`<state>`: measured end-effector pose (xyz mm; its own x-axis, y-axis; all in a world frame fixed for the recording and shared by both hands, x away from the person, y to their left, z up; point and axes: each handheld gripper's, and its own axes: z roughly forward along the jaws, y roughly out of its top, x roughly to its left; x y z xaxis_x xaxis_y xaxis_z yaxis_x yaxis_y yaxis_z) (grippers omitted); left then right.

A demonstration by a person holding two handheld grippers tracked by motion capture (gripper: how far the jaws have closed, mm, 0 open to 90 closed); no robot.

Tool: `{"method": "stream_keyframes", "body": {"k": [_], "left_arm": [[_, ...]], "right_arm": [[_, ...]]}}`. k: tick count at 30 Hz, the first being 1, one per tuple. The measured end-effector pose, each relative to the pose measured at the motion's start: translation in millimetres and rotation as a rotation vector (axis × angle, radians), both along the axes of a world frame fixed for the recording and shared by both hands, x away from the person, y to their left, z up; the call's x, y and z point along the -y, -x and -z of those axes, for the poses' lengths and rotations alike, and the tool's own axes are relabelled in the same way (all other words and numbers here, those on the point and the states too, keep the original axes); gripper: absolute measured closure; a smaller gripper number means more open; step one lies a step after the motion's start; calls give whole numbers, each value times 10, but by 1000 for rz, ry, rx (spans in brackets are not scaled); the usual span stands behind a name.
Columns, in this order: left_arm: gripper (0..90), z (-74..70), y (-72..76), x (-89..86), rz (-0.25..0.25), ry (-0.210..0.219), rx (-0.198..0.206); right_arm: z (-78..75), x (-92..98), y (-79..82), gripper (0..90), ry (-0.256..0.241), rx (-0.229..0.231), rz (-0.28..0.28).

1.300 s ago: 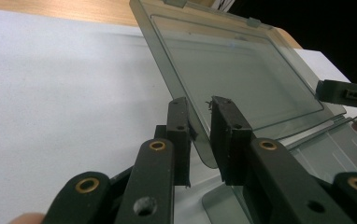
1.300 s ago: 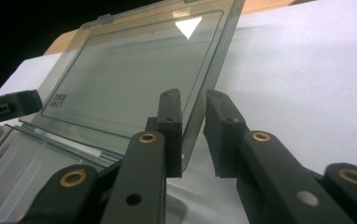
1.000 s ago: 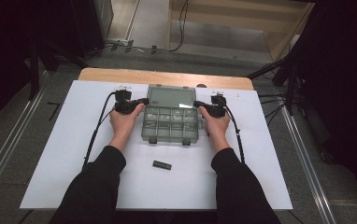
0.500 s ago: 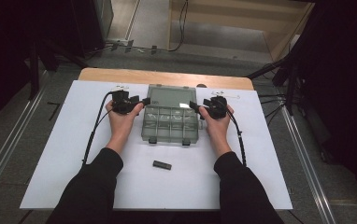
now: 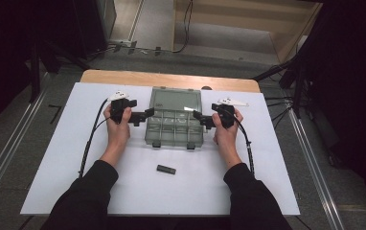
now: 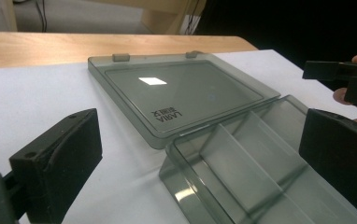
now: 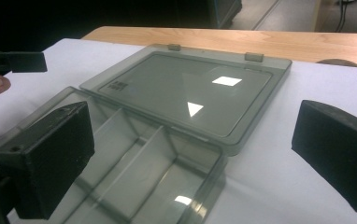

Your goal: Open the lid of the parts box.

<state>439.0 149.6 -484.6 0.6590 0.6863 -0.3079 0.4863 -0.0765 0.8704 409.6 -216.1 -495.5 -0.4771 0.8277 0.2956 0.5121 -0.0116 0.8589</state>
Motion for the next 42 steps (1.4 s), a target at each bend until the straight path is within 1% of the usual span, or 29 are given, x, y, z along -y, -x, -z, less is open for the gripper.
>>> {"method": "stream_keyframes", "body": {"k": [1, 2, 5, 7, 10, 15, 17, 20, 25, 27, 30, 32, 33, 34, 36, 39, 42], "left_arm": [[0, -6, 24, -8, 0, 0, 5], [0, -14, 60, -28, 5, -12, 18], [0, -21, 146, -65, 16, -20, 26], [0, -27, 209, -93, 21, -27, 38], [0, -40, 312, -136, 34, -35, 54], [0, -59, 471, -212, 47, -29, 72], [0, -70, 539, -243, 49, -25, 85], [0, -87, 654, -282, 58, -45, 109], [0, -85, 822, -338, 66, -47, 130], [0, -81, 889, -372, 62, -40, 140], [0, -76, 966, -422, 65, -59, 146], [0, -73, 1013, -454, 62, -50, 146], [0, -73, 1044, -476, 63, -54, 147], [0, -73, 1070, -492, 64, -59, 154], [0, -76, 1116, -528, 61, -59, 160], [0, -74, 1192, -588, 55, -57, 170], [0, -69, 1266, -652, 53, -53, 170]], "right_arm": [[-11, -11, 30, 0, 2, 6, -8], [-18, -18, 46, 0, 6, 13, -13], [-57, -40, 134, 0, 19, 32, -29], [-68, -46, 179, 0, 16, 34, -33], [-77, -56, 258, 0, 33, 45, -40], [-84, -54, 406, 0, 23, 59, -49], [-91, -55, 466, 0, 33, 64, -51], [-105, -55, 558, 0, 41, 68, -55], [-116, -36, 737, 0, 45, 94, -60], [-108, -23, 798, 0, 47, 96, -62], [-91, 0, 879, 0, 50, 102, -59], [-75, 25, 942, 0, 34, 100, -62], [-64, 43, 973, 0, 26, 107, -61], [-47, 54, 1003, 0, 18, 103, -62], [-28, 59, 1044, 0, 45, 91, -73], [-17, 73, 1108, 0, 57, 94, -84], [-25, 78, 1152, 0, 63, 91, -97]]}}
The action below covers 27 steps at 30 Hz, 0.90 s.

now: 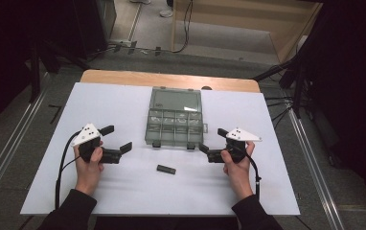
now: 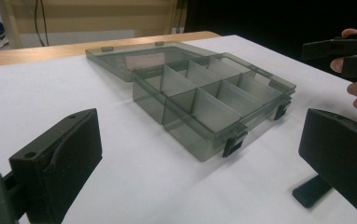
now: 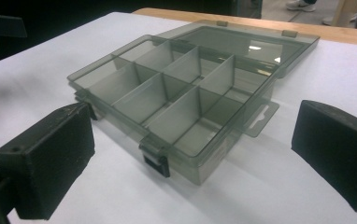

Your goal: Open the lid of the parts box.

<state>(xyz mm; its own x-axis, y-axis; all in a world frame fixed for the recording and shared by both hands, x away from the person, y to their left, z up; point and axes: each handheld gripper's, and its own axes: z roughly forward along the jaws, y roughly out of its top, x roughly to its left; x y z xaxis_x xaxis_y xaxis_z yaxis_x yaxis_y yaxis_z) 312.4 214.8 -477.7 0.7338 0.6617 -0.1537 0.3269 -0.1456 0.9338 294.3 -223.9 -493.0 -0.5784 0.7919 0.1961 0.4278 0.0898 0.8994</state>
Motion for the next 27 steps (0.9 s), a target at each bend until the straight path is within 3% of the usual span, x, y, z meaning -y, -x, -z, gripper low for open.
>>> {"method": "stream_keyframes", "body": {"k": [10, 15, 22, 27], "left_arm": [[0, -4, 225, -227, -17, -8, 8], [0, 1, 315, -299, -20, -4, 7], [0, -28, 426, -406, -34, -6, 38], [0, -17, 493, -464, -36, -17, 37]], "right_arm": [[-100, -92, 69, 0, 18, 19, -51], [-132, -175, 77, 0, 58, 17, -72], [-181, -276, 99, 0, 67, 24, -128], [-202, -334, 116, 0, 79, 27, -150]]}}
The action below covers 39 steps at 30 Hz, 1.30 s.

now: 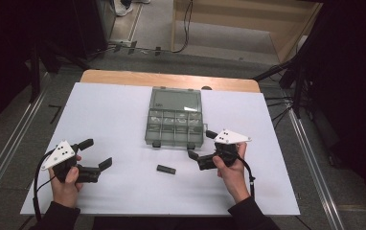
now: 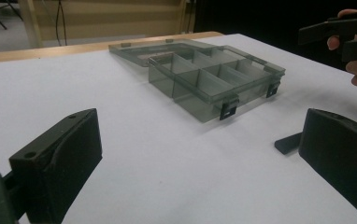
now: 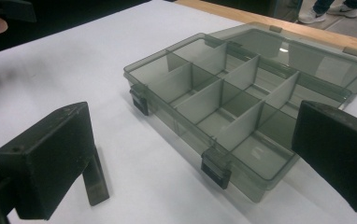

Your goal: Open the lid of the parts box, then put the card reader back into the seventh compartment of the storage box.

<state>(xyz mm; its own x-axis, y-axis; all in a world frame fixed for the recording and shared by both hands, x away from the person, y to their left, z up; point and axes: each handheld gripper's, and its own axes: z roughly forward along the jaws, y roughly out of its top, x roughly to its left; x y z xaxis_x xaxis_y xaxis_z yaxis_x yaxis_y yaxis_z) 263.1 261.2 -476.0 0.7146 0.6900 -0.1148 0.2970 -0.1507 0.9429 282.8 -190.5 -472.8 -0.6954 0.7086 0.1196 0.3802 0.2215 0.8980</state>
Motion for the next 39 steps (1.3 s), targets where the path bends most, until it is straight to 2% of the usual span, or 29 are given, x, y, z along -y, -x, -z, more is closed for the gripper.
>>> {"method": "stream_keyframes", "body": {"k": [9, 23, 28, 35, 37, 39], "left_arm": [[0, 5, 83, -98, -11, 9, 0], [0, 10, 190, -247, -33, 26, 5], [0, 16, 205, -255, -30, 24, 9], [0, 34, 199, -265, -37, 29, 6], [0, 33, 196, -267, -37, 28, 7], [0, 34, 196, -265, -37, 27, 7]], "right_arm": [[-69, -97, 39, 0, 8, 10, -35], [-180, -485, 114, 0, 76, -3, -182], [-169, -606, 137, 0, 96, -19, -242], [-111, -721, 140, 0, 140, -57, -277], [-101, -738, 145, 51, 137, -56, -288], [-93, -761, 151, 51, 144, -59, -298]]}}
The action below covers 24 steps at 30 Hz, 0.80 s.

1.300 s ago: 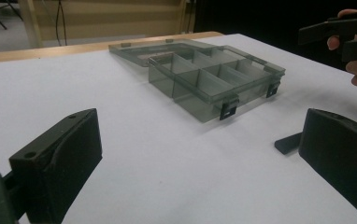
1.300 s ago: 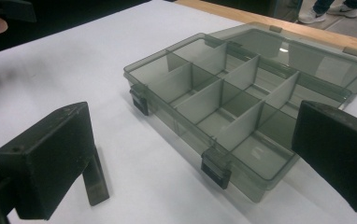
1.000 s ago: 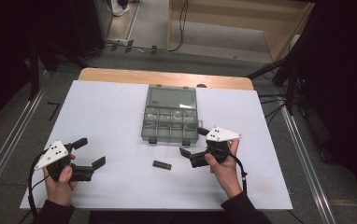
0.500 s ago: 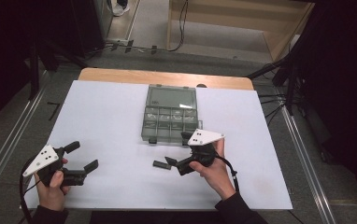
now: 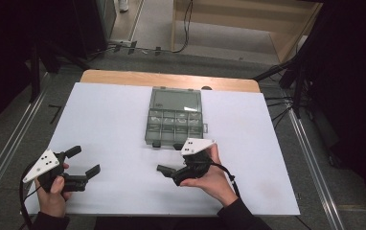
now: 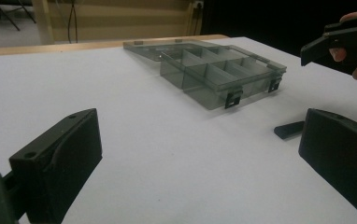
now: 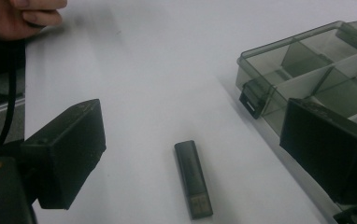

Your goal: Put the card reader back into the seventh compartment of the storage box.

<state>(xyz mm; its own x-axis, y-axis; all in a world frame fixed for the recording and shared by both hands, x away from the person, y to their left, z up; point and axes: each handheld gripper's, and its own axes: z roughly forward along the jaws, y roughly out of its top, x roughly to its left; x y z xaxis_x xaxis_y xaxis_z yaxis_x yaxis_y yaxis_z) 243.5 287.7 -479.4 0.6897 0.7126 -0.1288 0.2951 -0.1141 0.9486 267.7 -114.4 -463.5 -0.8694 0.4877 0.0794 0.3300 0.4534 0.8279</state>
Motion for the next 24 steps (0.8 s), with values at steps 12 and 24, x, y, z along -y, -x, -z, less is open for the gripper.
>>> {"method": "stream_keyframes", "body": {"k": [12, 24], "left_arm": [[0, 15, -13, 10, 4, -4, -6], [0, 18, -24, 21, 8, -7, -4]], "right_arm": [[95, -116, -14, 253, 96, -31, 9], [179, -174, -68, 436, 204, -19, -72]]}}
